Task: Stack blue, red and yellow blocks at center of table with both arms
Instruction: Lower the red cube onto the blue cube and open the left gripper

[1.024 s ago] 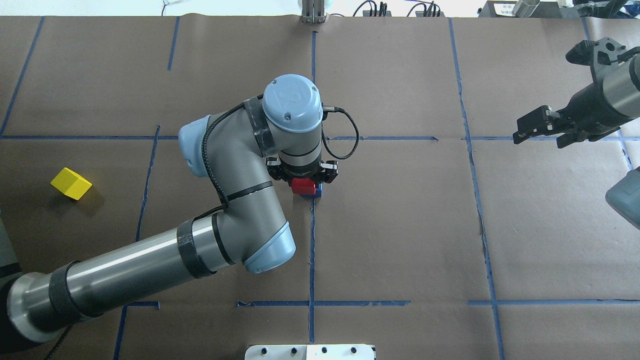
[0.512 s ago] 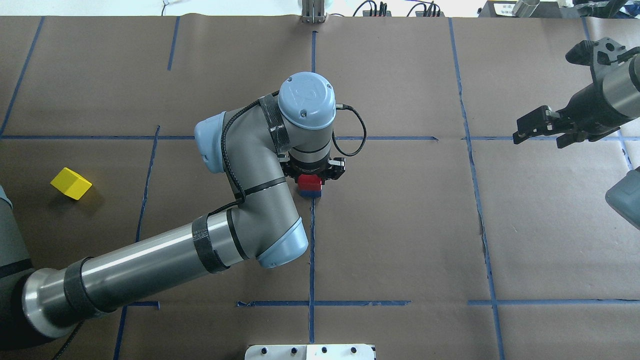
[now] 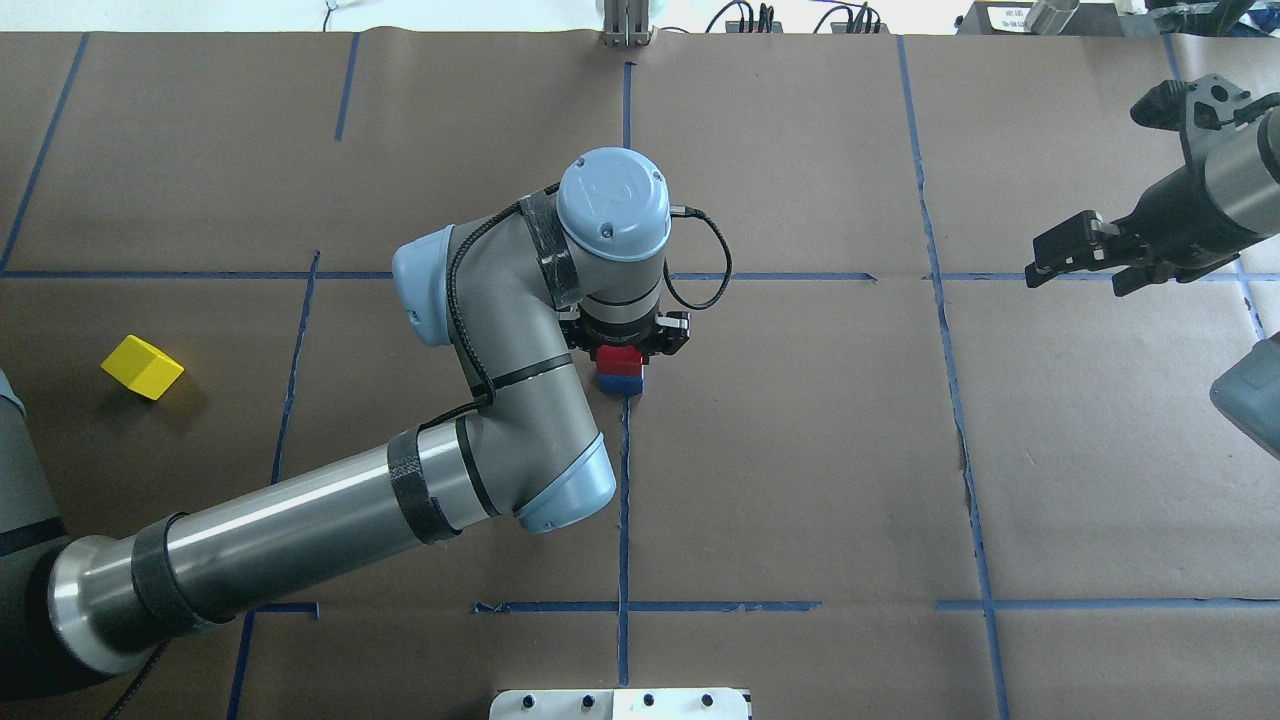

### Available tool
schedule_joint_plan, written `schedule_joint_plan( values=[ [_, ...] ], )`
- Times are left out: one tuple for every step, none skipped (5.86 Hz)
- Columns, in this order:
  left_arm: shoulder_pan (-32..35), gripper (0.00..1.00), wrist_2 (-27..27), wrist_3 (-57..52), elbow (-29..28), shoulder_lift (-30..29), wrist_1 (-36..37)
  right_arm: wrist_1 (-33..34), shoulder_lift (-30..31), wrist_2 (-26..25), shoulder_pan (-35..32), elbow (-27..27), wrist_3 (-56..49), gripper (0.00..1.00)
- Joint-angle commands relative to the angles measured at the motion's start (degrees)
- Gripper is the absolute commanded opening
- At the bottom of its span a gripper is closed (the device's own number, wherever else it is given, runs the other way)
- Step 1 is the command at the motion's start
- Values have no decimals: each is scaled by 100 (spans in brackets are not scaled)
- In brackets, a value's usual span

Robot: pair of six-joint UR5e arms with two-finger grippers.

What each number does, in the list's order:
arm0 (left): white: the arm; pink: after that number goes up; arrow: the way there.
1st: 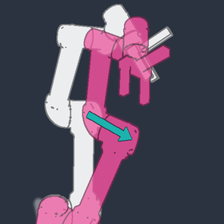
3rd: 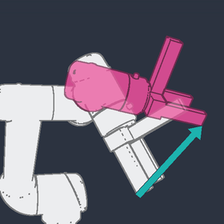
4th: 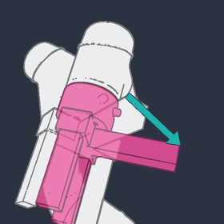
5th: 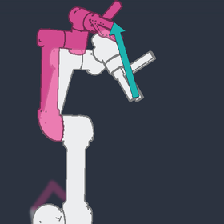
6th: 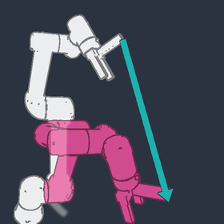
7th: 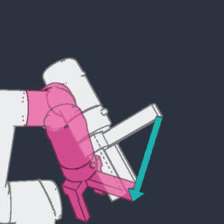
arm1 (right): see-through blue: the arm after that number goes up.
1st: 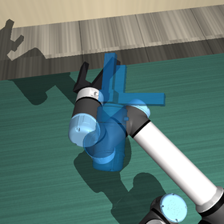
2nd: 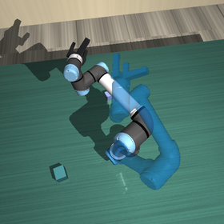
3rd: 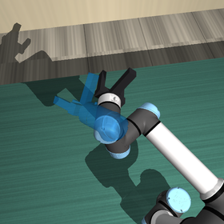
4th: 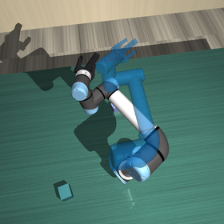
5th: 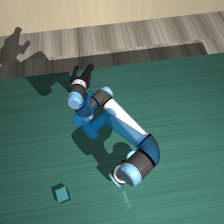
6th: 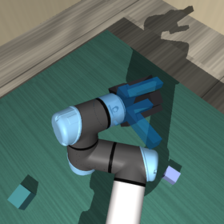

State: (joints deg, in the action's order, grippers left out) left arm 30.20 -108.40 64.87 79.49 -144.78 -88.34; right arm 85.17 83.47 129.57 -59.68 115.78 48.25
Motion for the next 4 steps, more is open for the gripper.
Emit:
schedule_joint_plan(
  values=[
    [-23, 56, 3, 34, -12, 2, -8, 0, -15, 6, 0, -3, 0, 100],
    [-23, 78, 3, 43, -12, 2, -8, 0, -15, 6, 0, -3, -9, 100],
    [-23, 100, 3, 26, -12, 19, -148, 0, -6, 6, 0, -3, 0, 100],
    [-15, 100, 3, 43, 14, 2, -262, 0, -6, 6, 0, -11, -9, 100]
  ],
)
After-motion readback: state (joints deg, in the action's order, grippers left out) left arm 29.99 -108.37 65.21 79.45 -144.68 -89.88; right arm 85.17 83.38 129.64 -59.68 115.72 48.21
